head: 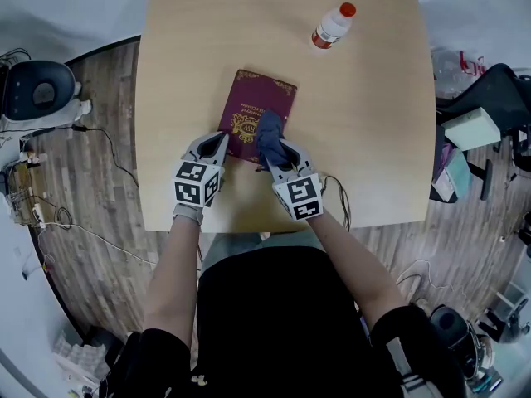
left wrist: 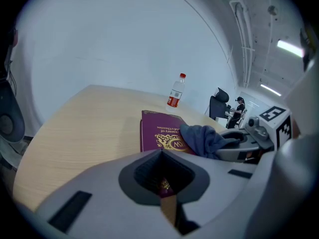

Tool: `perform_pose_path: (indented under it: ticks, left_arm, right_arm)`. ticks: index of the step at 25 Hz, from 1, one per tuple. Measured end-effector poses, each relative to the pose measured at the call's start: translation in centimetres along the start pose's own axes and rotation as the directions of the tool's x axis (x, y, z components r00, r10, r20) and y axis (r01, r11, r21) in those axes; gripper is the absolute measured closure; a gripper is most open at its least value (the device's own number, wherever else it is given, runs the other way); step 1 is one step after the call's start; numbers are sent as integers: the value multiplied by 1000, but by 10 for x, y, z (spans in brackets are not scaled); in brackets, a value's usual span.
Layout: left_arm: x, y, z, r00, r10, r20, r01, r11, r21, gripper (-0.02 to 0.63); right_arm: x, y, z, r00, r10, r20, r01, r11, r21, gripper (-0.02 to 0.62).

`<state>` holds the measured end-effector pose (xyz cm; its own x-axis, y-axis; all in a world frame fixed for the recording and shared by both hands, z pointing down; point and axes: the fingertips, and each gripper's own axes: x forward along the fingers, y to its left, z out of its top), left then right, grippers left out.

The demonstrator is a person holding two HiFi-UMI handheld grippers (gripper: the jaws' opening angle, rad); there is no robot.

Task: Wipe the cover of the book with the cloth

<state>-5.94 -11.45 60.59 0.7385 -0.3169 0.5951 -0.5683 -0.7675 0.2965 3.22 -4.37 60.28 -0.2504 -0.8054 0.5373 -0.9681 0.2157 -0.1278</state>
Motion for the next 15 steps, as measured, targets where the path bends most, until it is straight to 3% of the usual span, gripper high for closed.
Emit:
perform_pose_path:
  ticks: [7,15]
  left_arm:
    - [-1,-1,-1,1000,1,4,-1,1000,2,586]
    - [0,0,0,1000,3,3,-3,1000,-4,586]
  right_arm:
    - [-2,19,-3,999,31,-40,-32,999,-12,480]
    - [6,40,-5,992,59,-112,-69,994,-90,483]
